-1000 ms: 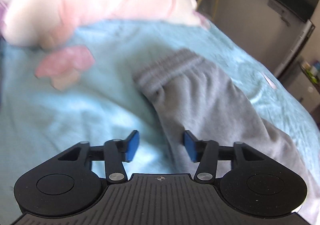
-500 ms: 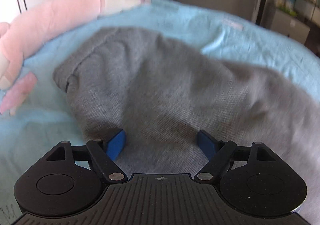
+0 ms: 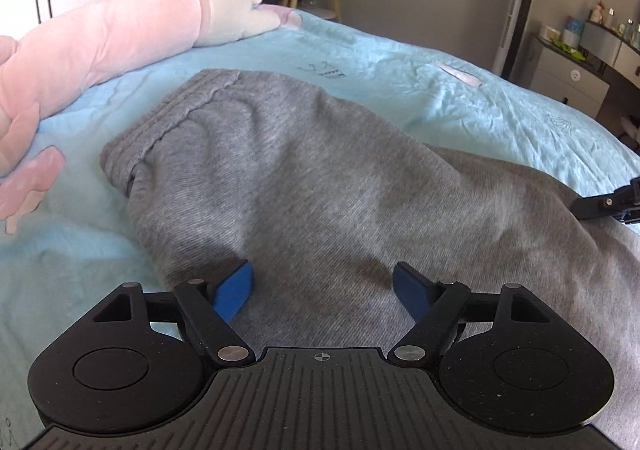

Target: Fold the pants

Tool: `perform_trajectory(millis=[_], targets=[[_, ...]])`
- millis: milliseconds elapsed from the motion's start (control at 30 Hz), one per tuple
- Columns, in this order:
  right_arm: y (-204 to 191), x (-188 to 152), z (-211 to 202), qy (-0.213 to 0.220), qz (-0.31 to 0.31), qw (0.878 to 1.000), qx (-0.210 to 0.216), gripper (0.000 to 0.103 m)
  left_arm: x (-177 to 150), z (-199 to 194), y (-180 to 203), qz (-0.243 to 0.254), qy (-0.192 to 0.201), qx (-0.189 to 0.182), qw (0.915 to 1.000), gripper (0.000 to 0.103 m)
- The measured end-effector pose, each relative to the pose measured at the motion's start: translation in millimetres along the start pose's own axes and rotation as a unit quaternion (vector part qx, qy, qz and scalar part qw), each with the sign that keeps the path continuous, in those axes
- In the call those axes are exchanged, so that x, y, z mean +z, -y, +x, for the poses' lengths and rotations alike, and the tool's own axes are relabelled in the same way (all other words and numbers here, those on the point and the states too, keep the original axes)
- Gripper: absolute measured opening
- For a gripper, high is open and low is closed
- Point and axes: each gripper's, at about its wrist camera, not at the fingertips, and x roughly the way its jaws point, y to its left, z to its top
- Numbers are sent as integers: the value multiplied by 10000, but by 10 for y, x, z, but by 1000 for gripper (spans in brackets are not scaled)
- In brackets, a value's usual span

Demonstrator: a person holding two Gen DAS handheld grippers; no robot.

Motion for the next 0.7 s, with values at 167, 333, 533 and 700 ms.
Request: perform_trajectory(millis=[167, 333, 533, 700], targets=[[-289, -192, -240, 479, -575, 9972, -12, 5, 172, -45, 113, -146, -27, -456, 9988, 80], [-706, -562, -401, 683, -1502, 9863, -70, 5, 398, -47, 404, -374, -140, -1318, 9905, 82], [-841, -896, -287, 408, -1941, 9799, -195, 6, 372, 192, 840, -170, -743, -1701, 9825, 83], [-772, -872, -300, 386, -1790, 9830, -141, 12, 173, 259, 924, 179, -747, -1386, 9874, 73]])
